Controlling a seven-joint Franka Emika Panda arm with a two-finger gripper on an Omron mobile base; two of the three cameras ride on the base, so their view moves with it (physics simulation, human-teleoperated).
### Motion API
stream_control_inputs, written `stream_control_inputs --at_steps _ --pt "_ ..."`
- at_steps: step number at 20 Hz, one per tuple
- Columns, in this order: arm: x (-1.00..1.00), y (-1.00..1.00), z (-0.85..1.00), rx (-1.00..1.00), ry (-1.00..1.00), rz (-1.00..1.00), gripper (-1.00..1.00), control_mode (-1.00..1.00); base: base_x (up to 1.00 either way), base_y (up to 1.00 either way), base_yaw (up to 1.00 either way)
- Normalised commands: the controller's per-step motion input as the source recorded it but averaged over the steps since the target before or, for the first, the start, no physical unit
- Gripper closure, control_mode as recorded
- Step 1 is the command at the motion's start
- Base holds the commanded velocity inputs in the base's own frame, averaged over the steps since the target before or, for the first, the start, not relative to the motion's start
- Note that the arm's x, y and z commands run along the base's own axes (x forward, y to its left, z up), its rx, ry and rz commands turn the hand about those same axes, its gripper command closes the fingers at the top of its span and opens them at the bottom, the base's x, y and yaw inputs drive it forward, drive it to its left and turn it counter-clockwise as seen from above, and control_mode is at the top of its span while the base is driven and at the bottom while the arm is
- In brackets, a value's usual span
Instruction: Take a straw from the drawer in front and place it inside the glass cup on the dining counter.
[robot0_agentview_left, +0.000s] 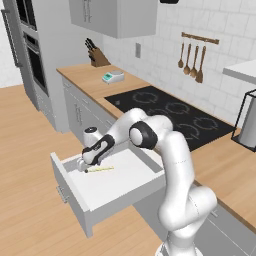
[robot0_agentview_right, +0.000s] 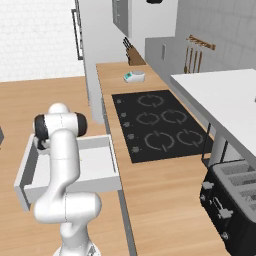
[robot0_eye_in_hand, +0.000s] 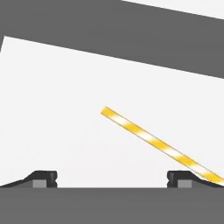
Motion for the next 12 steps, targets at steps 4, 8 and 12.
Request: stream_control_inputs --at_steps 4,8,12 --pt "0.48 0.00 -0.26 0.00 0.00 0.01 -1.00 -1.00 0.00 0.00 0.00" --pt "0.41 0.00 -0.30 0.00 0.00 0.01 -1.00 -1.00 0.00 0.00 0.00" --pt "0.09 0.00 -0.23 0.00 0.02 0.03 -1.00 -1.00 0.00 0.00 0.00"
